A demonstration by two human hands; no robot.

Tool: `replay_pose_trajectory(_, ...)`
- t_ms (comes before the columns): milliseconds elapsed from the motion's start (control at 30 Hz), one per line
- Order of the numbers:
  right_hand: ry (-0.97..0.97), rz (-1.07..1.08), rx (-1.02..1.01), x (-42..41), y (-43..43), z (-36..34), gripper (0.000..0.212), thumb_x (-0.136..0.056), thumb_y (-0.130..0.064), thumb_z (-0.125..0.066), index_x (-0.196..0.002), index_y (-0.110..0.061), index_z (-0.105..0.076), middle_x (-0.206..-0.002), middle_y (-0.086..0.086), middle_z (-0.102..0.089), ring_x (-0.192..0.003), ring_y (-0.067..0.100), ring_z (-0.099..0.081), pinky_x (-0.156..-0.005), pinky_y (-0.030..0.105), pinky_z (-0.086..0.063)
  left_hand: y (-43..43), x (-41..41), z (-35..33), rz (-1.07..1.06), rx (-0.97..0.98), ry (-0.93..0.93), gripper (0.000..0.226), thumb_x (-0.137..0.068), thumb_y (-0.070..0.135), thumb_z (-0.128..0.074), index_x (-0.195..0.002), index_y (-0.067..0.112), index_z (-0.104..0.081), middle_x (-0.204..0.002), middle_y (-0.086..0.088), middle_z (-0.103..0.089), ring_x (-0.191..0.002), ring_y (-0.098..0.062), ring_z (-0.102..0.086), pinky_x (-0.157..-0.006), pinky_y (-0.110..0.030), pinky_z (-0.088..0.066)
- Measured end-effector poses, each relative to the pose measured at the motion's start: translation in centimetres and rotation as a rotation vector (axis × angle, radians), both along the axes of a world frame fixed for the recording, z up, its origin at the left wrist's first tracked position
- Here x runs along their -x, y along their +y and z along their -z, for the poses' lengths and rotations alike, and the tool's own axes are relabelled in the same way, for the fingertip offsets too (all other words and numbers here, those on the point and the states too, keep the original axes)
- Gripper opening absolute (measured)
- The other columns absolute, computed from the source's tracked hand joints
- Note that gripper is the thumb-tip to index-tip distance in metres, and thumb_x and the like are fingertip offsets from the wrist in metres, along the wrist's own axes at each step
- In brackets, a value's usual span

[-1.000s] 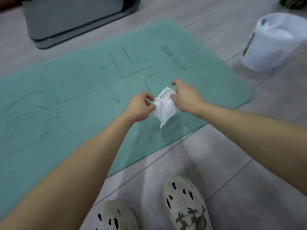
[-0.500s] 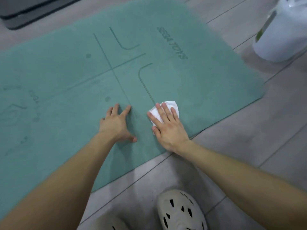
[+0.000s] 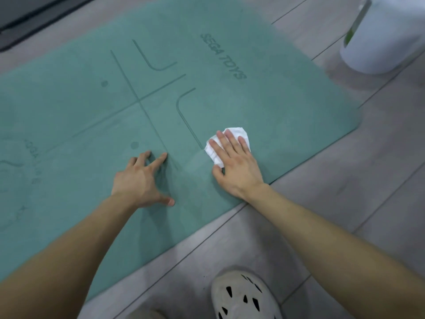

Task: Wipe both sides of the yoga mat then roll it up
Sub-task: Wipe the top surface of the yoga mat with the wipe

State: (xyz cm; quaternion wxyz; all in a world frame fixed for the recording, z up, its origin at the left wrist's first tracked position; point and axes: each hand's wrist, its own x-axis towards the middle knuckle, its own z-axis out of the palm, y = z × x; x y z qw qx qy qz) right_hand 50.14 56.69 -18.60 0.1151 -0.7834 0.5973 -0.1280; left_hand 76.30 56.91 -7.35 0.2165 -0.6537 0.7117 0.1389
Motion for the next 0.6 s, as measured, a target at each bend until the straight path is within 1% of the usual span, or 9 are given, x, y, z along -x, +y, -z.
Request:
replay_pose_trajectory(100, 0.037, 0.026, -0.028, -0.9, 0.5, -0.2, 0.071, -0.096, -0.04, -0.035, -0.165, -0.021, -0.033, -0.175, 0.0, -0.021, -0.163, 0.02, -0.007, -0.131, 0.049, -0.01, 0.1, 0.2, -0.6, -0.006, -0.022, 0.004, 0.148, -0.039, 0.092, -0.079, -0.161, 0.056, -0.003, -0.168, 0.008, -0.018, -0.152, -0.023, -0.026, -0.107, -0.05, -0.05)
replay_pose_trajectory(167, 0.044, 0.0, -0.043, 0.1, 0.2, -0.5, 0.07, -0.097, -0.046, -0.037, -0.164, -0.026, -0.034, -0.175, 0.002, -0.019, -0.163, 0.02, -0.006, -0.132, 0.046, -0.009, -0.3, 0.1, -0.6, -0.001, -0.028, 0.01, 0.147, -0.039, 0.089, -0.082, -0.161, 0.057, -0.005, -0.167, 0.009, -0.019, -0.152, -0.022, -0.026, -0.109, -0.05, -0.049)
replay_pose_trajectory(267, 0.055, -0.038, -0.057, 1.4, -1.2, -0.9, 0.072, -0.095, -0.055, -0.042, -0.163, -0.033, -0.033, -0.175, 0.012, -0.012, -0.163, 0.026, -0.002, -0.132, 0.045, -0.007, -0.4, -0.2, -0.4, 0.001, -0.021, 0.015, 0.147, -0.038, 0.09, -0.081, -0.16, 0.058, -0.007, -0.166, 0.01, -0.021, -0.151, -0.022, -0.028, -0.108, -0.051, -0.049)
replay_pose_trajectory(333, 0.094, -0.06, -0.085, 1.6, -1.7, -1.1, 0.075, -0.094, -0.051, -0.032, -0.166, -0.029, -0.028, -0.176, 0.012, -0.01, -0.163, 0.029, 0.0, -0.132, 0.046, -0.005, -0.2, -0.3, -0.2, -0.008, -0.019, 0.014, 0.146, -0.038, 0.09, -0.081, -0.16, 0.057, -0.007, -0.166, 0.009, -0.02, -0.15, -0.023, -0.028, -0.109, -0.051, -0.049)
replay_pose_trajectory(400, 0.12, -0.108, -0.079, 1.7, -1.6, -1.1, 0.076, -0.095, -0.043, -0.023, -0.168, -0.023, -0.021, -0.176, 0.01, -0.011, -0.163, 0.031, 0.0, -0.132, 0.048, -0.004, -0.2, -0.2, -0.1, -0.005, -0.033, 0.004, 0.146, -0.04, 0.088, -0.082, -0.161, 0.056, -0.007, -0.167, 0.009, -0.02, -0.151, -0.023, -0.028, -0.11, -0.051, -0.048)
replay_pose_trajectory(433, 0.118, -0.164, -0.072, 1.7, -1.2, -1.2, 0.075, -0.095, -0.04, -0.023, -0.168, -0.023, -0.019, -0.176, 0.01, -0.011, -0.163, 0.031, 0.0, -0.132, 0.049, -0.003, -0.3, -0.1, -0.1, -0.002, -0.04, -0.003, 0.147, -0.039, 0.088, -0.082, -0.161, 0.055, -0.006, -0.166, 0.009, -0.02, -0.15, -0.024, -0.028, -0.11, -0.051, -0.048)
replay_pose_trajectory(500, 0.085, -0.342, -0.074, 0.1, 1.2, -1.3, 0.073, -0.096, -0.038, -0.029, -0.168, -0.029, -0.02, -0.176, 0.012, -0.01, -0.163, 0.032, 0.0, -0.132, 0.05, -0.002, -0.5, -0.1, -0.1, -0.002, -0.042, -0.009, 0.148, -0.036, 0.088, -0.082, -0.161, 0.055, -0.007, -0.164, 0.01, -0.021, -0.149, -0.023, -0.03, -0.108, -0.051, -0.05)
replay_pose_trajectory(600, 0.062, -0.596, -0.065, -4.2, 6.4, -1.4, 0.061, -0.106, -0.043, -0.031, -0.166, -0.034, -0.026, -0.176, 0.012, -0.011, -0.163, 0.032, 0.0, -0.132, 0.049, -0.001, -0.6, -0.5, 0.2, 0.005, -0.017, 0.004, 0.148, -0.032, 0.091, -0.078, -0.159, 0.056, -0.011, -0.16, 0.012, -0.026, -0.146, -0.021, -0.032, -0.105, -0.05, -0.052)
